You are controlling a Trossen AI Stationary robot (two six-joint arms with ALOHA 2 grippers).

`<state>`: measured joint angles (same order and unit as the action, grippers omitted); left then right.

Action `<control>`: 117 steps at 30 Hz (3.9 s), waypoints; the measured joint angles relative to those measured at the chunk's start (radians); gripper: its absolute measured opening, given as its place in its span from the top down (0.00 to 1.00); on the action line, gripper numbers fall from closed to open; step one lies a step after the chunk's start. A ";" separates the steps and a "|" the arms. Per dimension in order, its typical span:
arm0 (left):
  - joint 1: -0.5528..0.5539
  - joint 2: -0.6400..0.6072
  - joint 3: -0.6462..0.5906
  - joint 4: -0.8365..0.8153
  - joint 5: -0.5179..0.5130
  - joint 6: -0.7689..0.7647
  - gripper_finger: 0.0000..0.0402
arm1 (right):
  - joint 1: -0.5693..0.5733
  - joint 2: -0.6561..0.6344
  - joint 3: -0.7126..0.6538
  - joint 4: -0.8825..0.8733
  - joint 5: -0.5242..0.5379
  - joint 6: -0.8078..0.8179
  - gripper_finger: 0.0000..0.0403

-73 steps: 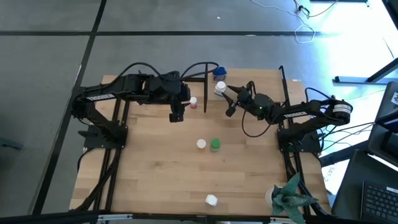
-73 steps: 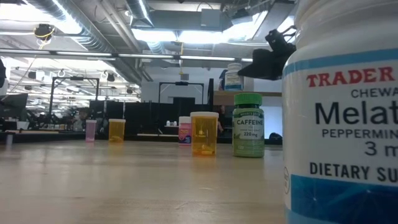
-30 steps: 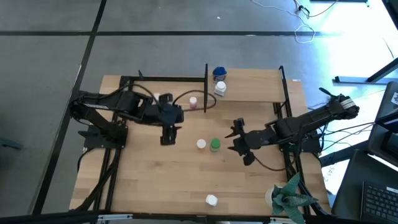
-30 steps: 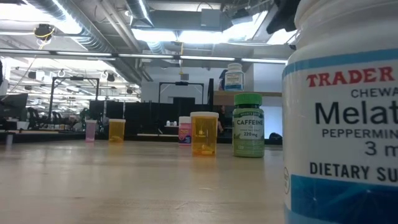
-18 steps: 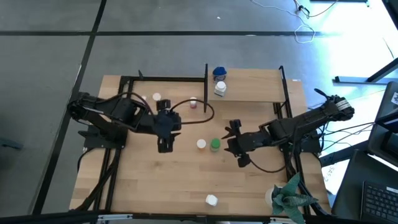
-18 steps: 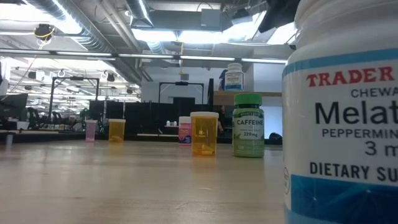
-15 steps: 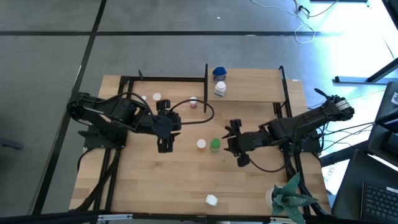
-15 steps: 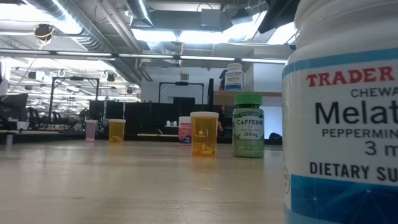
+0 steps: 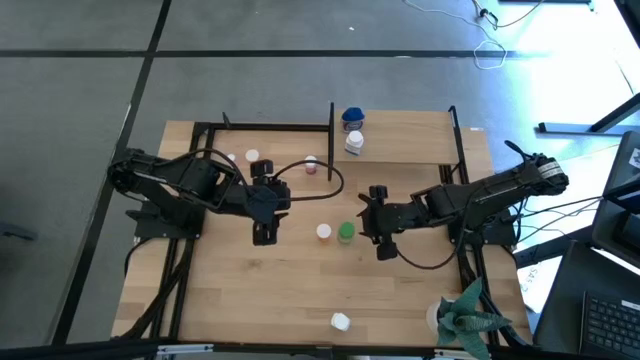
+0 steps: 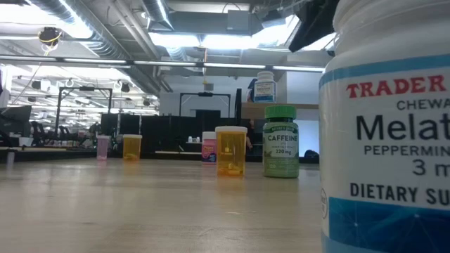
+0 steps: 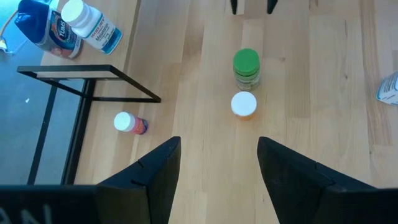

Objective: Pick and place medicine bottles onto shelf by color
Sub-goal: Put the green medicine bottle on the shelf

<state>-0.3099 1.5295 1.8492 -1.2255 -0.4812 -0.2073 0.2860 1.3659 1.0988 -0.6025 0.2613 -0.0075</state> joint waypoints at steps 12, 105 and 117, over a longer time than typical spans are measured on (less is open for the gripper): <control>0.000 0.000 0.000 -0.004 0.000 0.000 0.48 | -0.009 0.012 0.000 0.000 -0.049 -0.045 0.50; 0.000 0.000 0.000 -0.005 0.000 -0.024 0.48 | -0.192 0.335 -0.002 0.135 -0.279 -0.023 0.44; 0.000 0.000 0.000 -0.005 0.000 -0.026 0.48 | -0.189 0.335 -0.002 0.119 -0.230 -0.049 0.45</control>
<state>-0.3101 1.5295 1.8488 -1.2304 -0.4812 -0.2333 0.0971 1.7012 1.0969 -0.4839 0.0317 -0.0565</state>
